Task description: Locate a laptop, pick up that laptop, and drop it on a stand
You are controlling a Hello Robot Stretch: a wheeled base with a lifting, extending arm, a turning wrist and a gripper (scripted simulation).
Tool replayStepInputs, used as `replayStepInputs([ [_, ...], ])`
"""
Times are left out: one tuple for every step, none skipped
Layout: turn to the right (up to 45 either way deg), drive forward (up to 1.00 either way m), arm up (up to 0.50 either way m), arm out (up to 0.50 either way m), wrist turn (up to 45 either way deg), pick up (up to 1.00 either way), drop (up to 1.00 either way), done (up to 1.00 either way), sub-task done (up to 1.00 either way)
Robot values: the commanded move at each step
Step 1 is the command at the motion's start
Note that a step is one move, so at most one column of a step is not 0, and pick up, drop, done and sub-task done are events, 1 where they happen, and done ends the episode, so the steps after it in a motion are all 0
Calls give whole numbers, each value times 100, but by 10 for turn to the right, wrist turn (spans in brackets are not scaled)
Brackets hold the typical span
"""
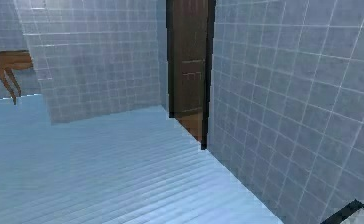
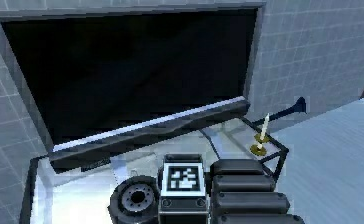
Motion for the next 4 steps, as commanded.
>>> replayStepInputs([
  [-240,0,0,0,0,0,0,0,0],
  [-30,0,0,0,0,0,0,0,0],
  [0,10,0,0,0,0,0,0,0],
  [0,0,0,0,0,0,0,100,0],
])
